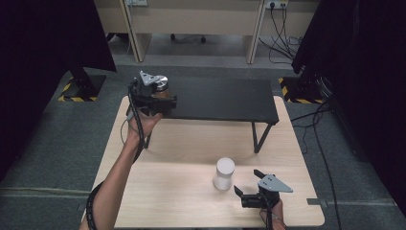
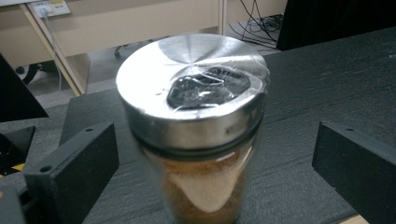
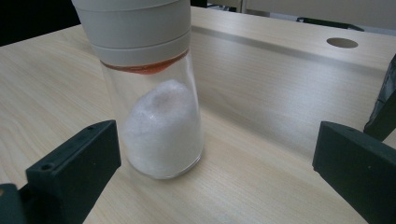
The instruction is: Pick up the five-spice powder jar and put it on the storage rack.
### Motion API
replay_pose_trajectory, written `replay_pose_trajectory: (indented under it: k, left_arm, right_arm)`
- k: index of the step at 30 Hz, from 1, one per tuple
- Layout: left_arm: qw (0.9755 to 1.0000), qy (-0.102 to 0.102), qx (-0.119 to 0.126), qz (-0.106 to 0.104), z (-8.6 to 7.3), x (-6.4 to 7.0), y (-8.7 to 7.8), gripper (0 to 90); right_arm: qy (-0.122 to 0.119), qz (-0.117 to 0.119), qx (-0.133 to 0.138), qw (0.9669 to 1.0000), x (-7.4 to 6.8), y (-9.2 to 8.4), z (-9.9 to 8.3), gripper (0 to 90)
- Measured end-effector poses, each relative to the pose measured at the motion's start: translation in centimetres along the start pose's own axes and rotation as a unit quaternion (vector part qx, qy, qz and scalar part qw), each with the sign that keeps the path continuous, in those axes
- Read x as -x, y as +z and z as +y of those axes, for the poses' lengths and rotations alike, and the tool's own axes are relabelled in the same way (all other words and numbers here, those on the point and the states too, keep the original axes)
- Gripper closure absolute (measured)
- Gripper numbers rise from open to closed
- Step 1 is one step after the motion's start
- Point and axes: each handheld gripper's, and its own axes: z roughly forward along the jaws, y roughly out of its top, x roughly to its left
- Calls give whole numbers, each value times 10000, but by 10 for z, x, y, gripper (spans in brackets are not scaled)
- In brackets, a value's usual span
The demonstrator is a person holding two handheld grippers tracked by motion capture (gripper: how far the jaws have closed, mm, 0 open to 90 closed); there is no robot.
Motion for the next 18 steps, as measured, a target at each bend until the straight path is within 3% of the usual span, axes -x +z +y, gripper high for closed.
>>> replay_pose_trajectory:
  k: [6,18]
  left_arm:
    - [9999,-1,111,-69,-12,-5,-11,0]
    - [9977,-113,519,-426,-47,-21,-44,0]
  right_arm:
    - [-19,-3,-11,10000,-1,0,0,8]
    - [-39,-15,-37,10000,-3,2,1,8]
